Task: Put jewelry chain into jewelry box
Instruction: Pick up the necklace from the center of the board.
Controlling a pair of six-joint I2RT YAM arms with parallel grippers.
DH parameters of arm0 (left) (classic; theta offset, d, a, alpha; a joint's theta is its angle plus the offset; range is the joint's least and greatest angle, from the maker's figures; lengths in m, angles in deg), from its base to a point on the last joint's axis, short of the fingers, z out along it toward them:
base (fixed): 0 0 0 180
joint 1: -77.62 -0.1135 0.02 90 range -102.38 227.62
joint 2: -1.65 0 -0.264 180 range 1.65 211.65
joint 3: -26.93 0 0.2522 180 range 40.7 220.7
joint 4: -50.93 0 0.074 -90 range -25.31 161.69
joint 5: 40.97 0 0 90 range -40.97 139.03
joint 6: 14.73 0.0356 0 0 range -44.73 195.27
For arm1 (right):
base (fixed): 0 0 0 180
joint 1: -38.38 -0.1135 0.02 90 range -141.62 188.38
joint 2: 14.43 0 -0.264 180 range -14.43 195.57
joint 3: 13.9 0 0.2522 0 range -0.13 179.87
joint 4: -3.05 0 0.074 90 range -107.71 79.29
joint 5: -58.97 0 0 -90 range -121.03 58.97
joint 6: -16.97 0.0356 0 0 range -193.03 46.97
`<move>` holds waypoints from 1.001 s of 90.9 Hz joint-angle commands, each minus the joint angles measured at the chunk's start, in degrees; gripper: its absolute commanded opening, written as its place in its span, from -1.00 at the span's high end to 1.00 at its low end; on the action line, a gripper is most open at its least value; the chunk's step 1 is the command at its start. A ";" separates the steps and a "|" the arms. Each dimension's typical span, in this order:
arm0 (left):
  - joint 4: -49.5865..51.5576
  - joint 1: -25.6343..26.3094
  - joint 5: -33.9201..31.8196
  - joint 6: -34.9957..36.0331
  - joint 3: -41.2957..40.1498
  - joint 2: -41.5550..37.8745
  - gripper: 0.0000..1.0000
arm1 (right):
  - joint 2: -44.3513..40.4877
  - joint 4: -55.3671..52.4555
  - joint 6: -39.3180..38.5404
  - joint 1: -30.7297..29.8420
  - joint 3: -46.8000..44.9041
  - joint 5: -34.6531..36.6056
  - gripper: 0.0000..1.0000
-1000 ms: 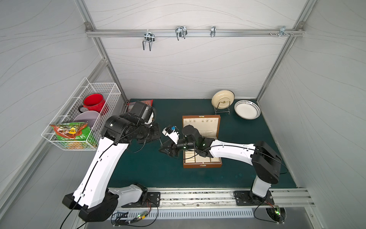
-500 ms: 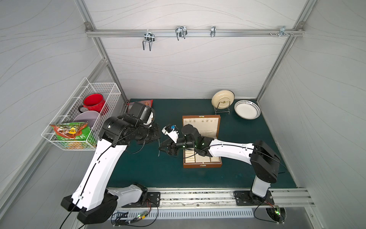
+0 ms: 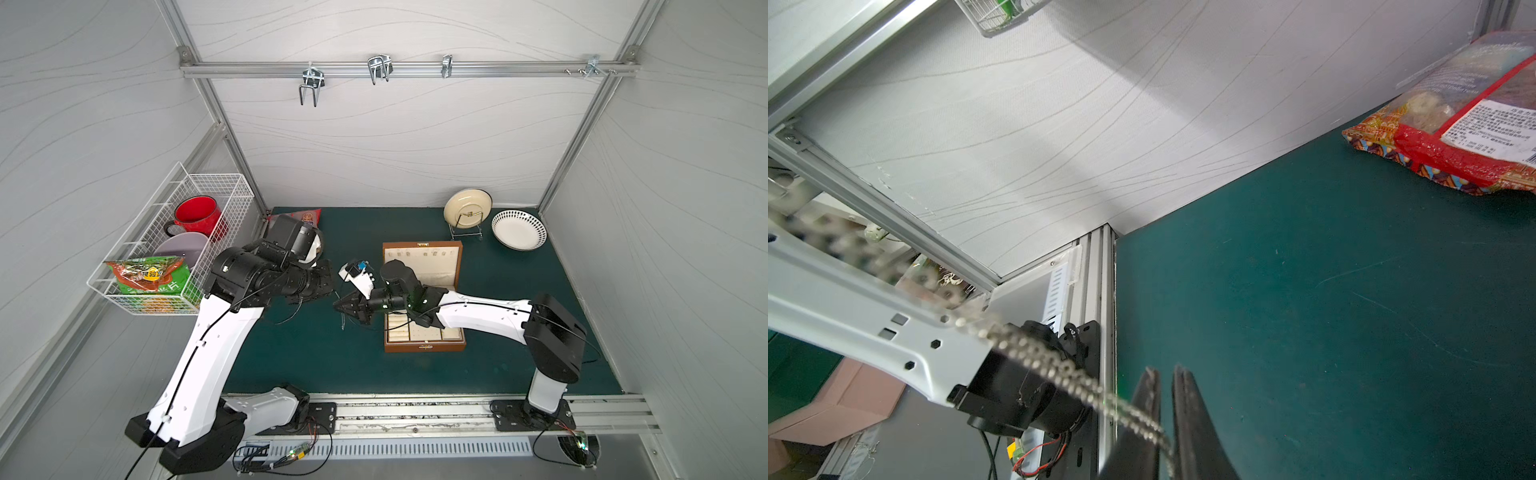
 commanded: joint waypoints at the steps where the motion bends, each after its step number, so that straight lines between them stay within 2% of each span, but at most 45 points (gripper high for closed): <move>1: -1.43 0.19 -0.22 -0.12 -0.43 -1.27 0.75 | -0.62 1.01 -0.17 -0.13 0.21 0.30 0.84; 7: -1.71 0.11 -0.67 -0.10 -1.33 -1.75 0.75 | -1.46 0.52 -0.42 -0.13 -0.29 0.42 1.00; 31: -7.04 -1.13 -0.29 -0.01 -9.12 -5.00 0.74 | -6.43 -6.38 -2.46 -0.04 -1.66 0.60 1.00; 63: -25.92 -2.54 9.32 -4.04 -24.22 -10.45 0.61 | -17.09 -22.39 -5.38 1.07 -5.55 2.73 1.00; 70: -32.19 -2.61 12.46 -5.72 -28.49 -11.49 0.35 | -20.11 -26.58 -6.27 1.31 -6.15 3.67 1.00; 72: -33.77 -2.62 13.58 -6.25 -29.84 -11.89 0.26 | -20.83 -28.23 -6.48 1.46 -6.17 3.87 1.00; 76: -37.61 -2.62 15.72 -7.39 -32.21 -12.44 -0.05 | -22.69 -31.00 -6.92 1.78 -6.32 4.19 1.00; 80: -41.18 -2.59 17.50 -8.40 -34.43 -12.93 -0.20 | -24.44 -33.31 -7.31 2.17 -6.56 4.45 1.00; 91: -47.53 -2.62 20.87 -9.33 -37.82 -12.92 -0.26 | -28.89 -40.61 -8.35 3.92 -6.52 5.22 1.00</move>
